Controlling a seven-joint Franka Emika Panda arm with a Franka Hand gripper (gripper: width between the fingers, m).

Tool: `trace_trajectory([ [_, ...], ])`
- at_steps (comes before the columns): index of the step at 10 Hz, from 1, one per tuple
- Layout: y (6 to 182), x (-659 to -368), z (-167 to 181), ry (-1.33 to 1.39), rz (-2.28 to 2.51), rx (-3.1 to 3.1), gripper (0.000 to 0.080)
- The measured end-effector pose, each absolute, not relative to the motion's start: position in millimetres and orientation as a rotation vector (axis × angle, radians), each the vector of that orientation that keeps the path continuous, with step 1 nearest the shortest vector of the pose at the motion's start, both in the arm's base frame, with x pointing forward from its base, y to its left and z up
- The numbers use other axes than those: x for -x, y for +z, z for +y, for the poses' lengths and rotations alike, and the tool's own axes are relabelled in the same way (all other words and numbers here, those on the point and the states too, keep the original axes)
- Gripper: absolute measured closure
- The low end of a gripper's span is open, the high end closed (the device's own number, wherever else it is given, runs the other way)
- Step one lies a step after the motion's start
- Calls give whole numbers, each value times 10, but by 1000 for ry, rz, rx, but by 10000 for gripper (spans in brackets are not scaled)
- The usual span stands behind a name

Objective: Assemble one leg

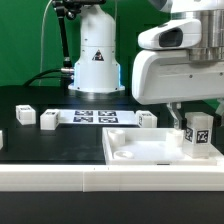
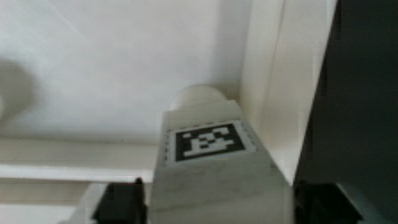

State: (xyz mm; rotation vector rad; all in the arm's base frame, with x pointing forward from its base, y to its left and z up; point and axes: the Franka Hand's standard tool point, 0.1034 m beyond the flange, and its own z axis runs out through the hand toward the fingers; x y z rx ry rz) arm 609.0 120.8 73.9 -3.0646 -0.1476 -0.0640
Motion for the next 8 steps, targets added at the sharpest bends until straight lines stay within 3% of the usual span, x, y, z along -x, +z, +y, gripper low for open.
trace_trajectory([
  [1,736,-6092,1185,-63,-118,3068,508],
  [2,735,-6092,1182,-62,-117,3068,508],
  [8,719,-6060,1208,-9,1077,2867,508],
])
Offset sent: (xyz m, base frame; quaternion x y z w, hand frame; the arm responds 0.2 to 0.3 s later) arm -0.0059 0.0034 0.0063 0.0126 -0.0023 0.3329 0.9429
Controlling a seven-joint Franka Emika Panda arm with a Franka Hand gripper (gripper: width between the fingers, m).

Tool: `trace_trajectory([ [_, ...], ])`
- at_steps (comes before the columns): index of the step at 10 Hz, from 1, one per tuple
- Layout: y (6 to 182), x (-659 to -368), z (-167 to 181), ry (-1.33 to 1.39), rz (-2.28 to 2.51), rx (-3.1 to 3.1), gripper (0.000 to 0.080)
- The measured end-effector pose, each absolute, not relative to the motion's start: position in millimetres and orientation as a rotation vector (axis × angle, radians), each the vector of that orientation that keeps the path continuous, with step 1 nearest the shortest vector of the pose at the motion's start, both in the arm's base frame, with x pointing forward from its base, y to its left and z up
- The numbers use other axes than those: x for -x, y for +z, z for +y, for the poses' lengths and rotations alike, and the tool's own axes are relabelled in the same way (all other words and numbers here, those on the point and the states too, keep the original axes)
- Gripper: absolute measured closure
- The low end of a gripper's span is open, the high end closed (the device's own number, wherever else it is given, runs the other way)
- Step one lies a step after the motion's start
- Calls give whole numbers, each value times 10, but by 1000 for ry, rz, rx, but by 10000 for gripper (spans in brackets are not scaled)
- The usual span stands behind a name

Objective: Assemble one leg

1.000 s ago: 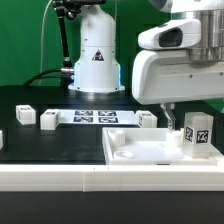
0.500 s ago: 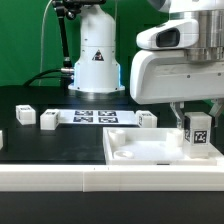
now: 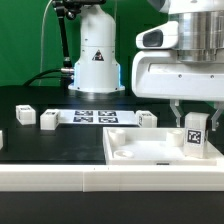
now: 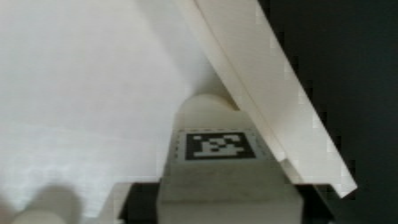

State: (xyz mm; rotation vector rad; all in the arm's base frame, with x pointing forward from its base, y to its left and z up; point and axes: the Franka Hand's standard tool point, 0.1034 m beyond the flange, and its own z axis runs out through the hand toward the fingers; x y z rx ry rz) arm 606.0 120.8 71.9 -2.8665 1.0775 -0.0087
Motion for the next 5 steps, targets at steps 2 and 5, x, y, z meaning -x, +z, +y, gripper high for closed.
trace_trajectory([
  [2,720,-6048,1235,8,1413,2722,508],
  [5,721,-6033,1219,52,1597,2608,507],
])
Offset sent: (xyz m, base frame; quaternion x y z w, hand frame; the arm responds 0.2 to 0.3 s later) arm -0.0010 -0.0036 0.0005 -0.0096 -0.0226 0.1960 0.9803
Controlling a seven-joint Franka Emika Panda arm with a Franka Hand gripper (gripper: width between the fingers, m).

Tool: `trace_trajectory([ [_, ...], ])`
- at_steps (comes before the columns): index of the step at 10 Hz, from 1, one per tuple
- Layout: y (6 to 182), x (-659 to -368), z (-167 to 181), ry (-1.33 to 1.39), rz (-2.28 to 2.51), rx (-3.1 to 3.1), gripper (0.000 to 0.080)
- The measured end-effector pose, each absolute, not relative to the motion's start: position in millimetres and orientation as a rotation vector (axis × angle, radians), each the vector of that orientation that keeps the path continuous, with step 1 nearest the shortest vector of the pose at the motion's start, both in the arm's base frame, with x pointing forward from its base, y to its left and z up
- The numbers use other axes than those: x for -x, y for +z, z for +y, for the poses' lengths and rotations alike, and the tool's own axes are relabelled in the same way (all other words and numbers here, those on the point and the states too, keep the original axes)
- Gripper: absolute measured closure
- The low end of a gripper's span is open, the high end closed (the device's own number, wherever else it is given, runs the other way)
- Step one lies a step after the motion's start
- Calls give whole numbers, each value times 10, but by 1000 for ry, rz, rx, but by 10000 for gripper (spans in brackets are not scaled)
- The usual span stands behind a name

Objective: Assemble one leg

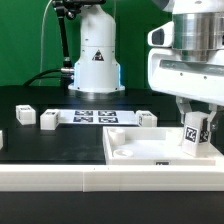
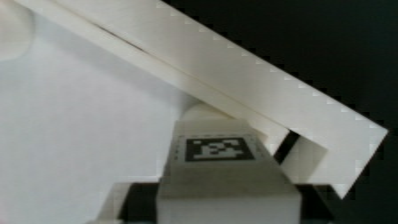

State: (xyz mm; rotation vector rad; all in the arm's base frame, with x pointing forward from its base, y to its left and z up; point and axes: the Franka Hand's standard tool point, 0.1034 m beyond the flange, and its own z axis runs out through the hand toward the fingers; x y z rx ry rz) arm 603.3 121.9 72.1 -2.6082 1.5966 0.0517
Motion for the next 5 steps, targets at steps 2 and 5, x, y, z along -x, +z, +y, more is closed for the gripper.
trace_trajectory([
  [2,721,-6032,1229,52,1561,2627,507],
  [5,725,-6041,1223,33,1307,2759,177],
])
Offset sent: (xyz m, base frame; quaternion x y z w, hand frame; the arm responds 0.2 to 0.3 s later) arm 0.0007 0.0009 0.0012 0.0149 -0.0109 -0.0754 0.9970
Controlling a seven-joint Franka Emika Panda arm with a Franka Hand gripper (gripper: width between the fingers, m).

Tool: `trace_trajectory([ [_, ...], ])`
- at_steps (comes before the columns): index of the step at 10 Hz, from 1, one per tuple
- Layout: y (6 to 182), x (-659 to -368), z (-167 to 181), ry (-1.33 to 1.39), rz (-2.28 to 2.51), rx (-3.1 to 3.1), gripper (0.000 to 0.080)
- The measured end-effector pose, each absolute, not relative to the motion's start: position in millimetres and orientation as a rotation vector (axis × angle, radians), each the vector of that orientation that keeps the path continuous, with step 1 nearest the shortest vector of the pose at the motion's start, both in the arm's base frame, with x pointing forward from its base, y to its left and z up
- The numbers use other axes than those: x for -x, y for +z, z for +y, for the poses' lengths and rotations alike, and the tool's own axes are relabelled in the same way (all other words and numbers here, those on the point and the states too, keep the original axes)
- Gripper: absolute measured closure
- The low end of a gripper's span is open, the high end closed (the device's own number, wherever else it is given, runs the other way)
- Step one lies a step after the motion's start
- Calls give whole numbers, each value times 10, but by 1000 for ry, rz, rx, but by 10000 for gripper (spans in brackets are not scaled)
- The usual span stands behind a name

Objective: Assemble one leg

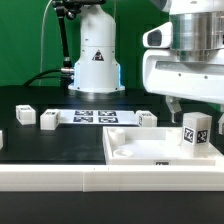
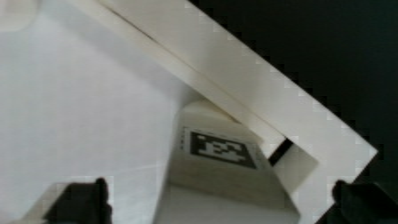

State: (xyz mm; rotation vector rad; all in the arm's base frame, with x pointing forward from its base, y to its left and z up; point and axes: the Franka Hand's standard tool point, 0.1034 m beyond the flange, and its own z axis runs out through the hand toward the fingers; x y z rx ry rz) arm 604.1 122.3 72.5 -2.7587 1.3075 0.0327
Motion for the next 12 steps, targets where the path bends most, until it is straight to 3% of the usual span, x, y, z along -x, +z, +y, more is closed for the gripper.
trace_trajectory([
  [7,700,-6024,1228,-5,107,3091,150],
  [11,695,-6020,1217,-13,-290,3098,150],
  [12,695,-6020,1218,-13,-271,3100,237],
])
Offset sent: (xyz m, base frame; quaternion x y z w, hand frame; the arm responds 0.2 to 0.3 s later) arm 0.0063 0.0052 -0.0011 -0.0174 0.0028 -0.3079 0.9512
